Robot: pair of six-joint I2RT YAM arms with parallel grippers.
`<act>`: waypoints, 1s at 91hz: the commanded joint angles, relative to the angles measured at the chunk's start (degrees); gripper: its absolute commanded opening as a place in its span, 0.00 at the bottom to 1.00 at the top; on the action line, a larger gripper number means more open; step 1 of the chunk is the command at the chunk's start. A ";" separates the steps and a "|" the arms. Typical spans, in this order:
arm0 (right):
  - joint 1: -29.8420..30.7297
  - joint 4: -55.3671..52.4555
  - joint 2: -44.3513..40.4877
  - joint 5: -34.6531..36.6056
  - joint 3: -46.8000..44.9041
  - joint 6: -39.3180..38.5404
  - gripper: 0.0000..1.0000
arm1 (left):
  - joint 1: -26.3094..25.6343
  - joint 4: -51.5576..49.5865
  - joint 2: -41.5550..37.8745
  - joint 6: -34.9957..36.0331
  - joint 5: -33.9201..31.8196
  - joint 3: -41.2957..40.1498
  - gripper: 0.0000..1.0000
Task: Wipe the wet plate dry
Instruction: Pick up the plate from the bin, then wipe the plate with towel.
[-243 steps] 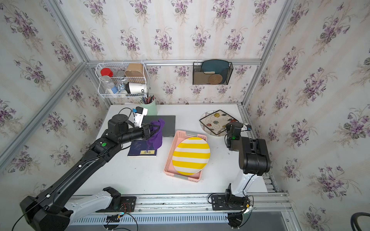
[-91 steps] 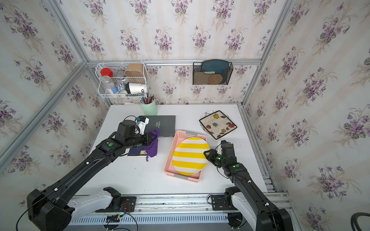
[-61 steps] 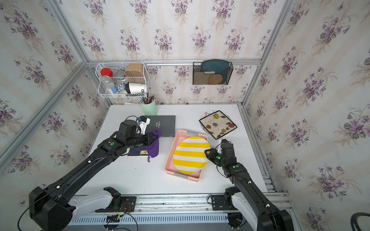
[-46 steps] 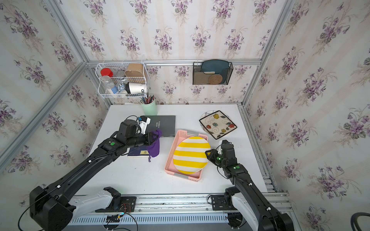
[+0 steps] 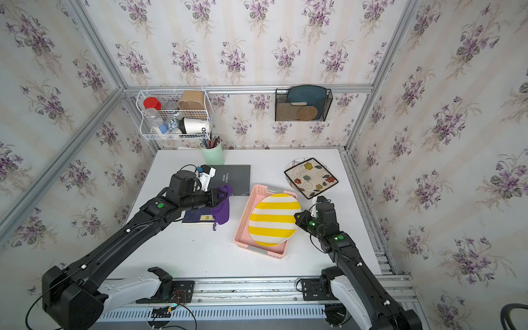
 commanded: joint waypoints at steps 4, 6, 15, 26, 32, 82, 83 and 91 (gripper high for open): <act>0.00 2.96 -3.81 0.99 3.00 1.67 0.00 | -1.61 4.81 -0.54 0.89 3.35 1.42 0.00; -0.02 3.48 -4.17 0.91 3.14 1.97 0.00 | -2.01 5.08 -0.46 1.01 3.40 1.61 0.00; 0.09 6.98 -4.28 -1.85 3.25 3.79 0.00 | -4.04 6.57 0.47 1.71 4.63 2.56 0.00; 2.12 13.35 -4.66 -3.48 2.87 7.20 0.00 | -8.48 4.95 3.94 4.07 2.45 5.68 0.00; 3.71 16.60 -5.22 -2.73 3.01 8.67 0.00 | -10.97 1.44 6.72 5.38 -3.32 7.77 0.00; 12.73 35.12 -0.19 2.24 8.16 20.22 0.00 | -21.61 6.76 23.23 3.78 11.83 15.31 0.00; 13.07 35.22 -0.03 2.49 8.37 20.17 0.00 | -21.98 6.64 23.63 3.72 11.64 15.77 0.00; 13.92 35.91 0.31 3.85 8.98 20.89 0.00 | -22.29 7.30 24.93 0.56 8.49 16.42 0.00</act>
